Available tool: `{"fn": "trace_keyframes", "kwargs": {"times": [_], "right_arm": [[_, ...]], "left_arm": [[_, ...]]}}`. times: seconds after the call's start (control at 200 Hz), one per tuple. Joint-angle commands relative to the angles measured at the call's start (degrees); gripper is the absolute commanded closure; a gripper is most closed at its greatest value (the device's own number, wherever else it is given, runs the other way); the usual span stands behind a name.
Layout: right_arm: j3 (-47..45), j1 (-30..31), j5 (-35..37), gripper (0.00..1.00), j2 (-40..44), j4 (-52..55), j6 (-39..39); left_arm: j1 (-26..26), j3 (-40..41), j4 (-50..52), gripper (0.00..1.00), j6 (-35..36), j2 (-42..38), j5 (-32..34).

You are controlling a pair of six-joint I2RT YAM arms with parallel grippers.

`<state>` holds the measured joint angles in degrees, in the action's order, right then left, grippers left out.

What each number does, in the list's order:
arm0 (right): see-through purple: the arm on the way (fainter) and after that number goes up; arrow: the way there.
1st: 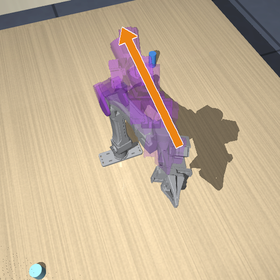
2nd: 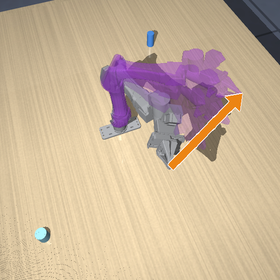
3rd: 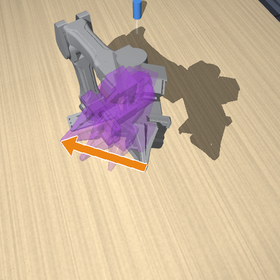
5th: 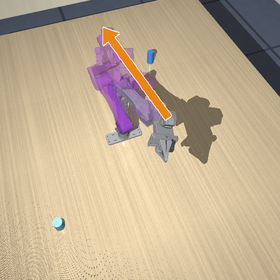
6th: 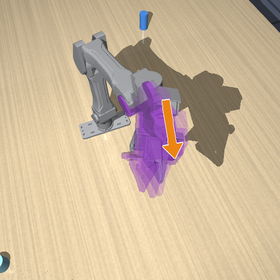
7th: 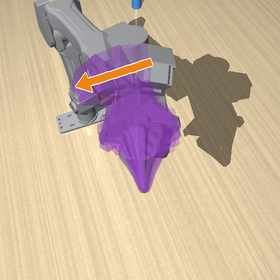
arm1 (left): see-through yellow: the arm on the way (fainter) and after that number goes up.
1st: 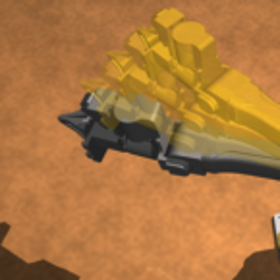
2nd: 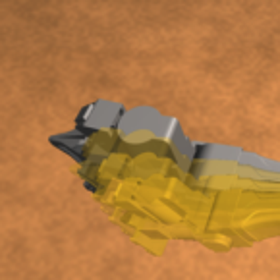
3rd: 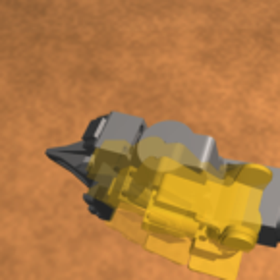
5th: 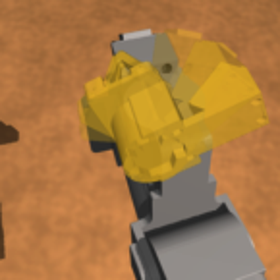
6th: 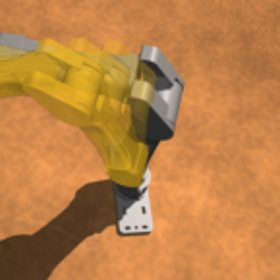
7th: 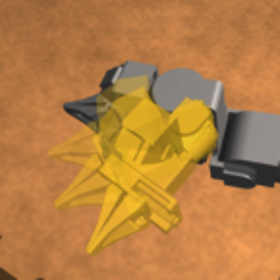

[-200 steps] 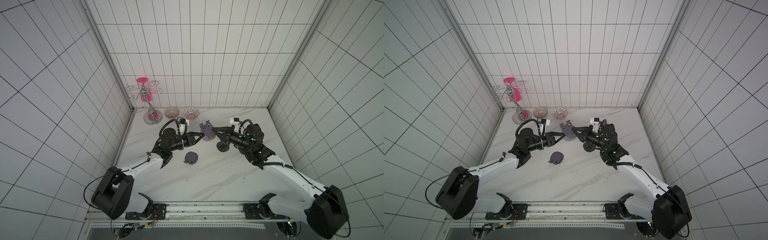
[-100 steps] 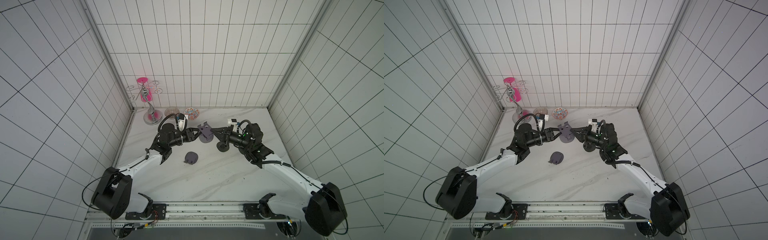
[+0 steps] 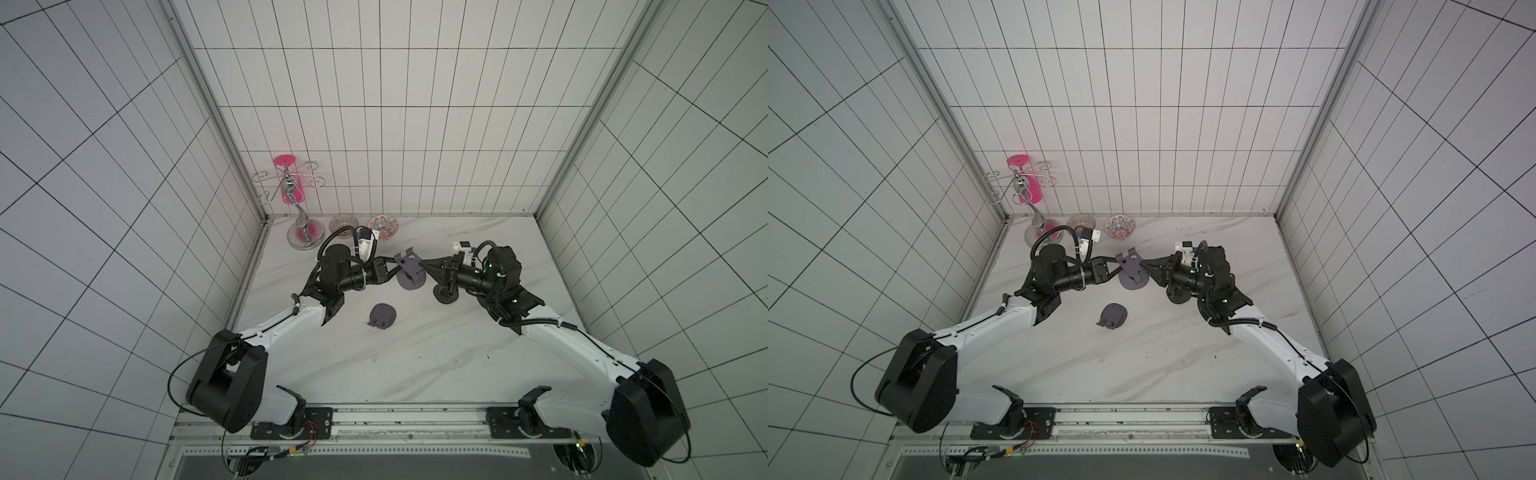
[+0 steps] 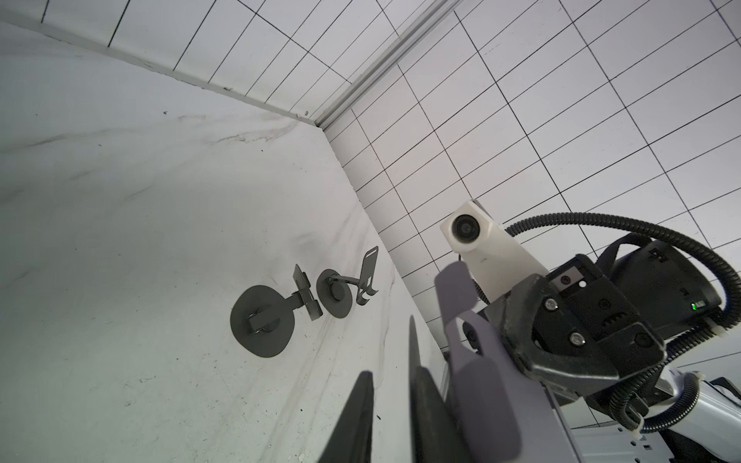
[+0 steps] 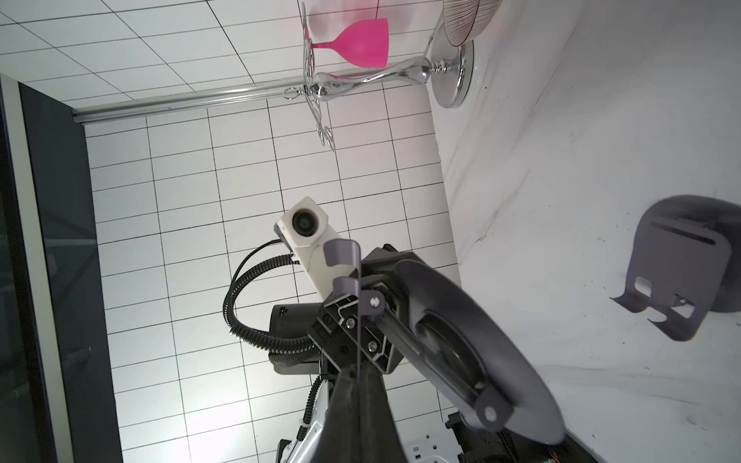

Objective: Open the phone stand

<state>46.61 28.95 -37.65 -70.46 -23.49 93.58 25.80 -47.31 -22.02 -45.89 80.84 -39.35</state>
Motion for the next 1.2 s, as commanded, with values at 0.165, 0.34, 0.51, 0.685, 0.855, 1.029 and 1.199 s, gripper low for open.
{"fn": "trace_keyframes", "kwargs": {"times": [0.165, 0.34, 0.51, 0.685, 0.855, 1.029, 1.199], "right_arm": [[4.3, -0.3, -3.9, 1.0, 1.2, -1.0, -1.1], [4.0, -0.4, -3.6, 1.0, 1.1, -0.8, -1.2], [3.5, -0.6, -3.0, 1.0, 1.4, -0.7, -1.4], [3.7, -1.3, -3.2, 1.0, 1.3, -1.1, -1.4], [4.4, -1.4, -3.6, 1.0, 0.9, -1.1, -1.6], [3.1, -1.7, -3.2, 1.0, 1.4, -1.2, -1.4], [2.8, -2.1, -3.3, 1.0, 1.3, -1.1, -1.6]], "left_arm": [[-0.1, 2.1, 2.6, 0.67, 0.6, -1.1, 0.9], [-0.1, 2.3, 3.0, 0.77, 0.6, -1.1, 0.0], [0.4, 1.9, 4.9, 0.88, 1.9, -1.9, -0.1], [0.6, 2.8, 7.0, 0.65, 1.9, -3.6, 1.0], [0.9, 4.4, 7.0, 0.65, 2.3, -4.6, 1.1], [1.0, 5.8, 6.8, 0.64, 1.4, -6.1, 1.4], [0.6, 7.8, 5.6, 0.53, -0.6, -10.0, 2.9]]}}
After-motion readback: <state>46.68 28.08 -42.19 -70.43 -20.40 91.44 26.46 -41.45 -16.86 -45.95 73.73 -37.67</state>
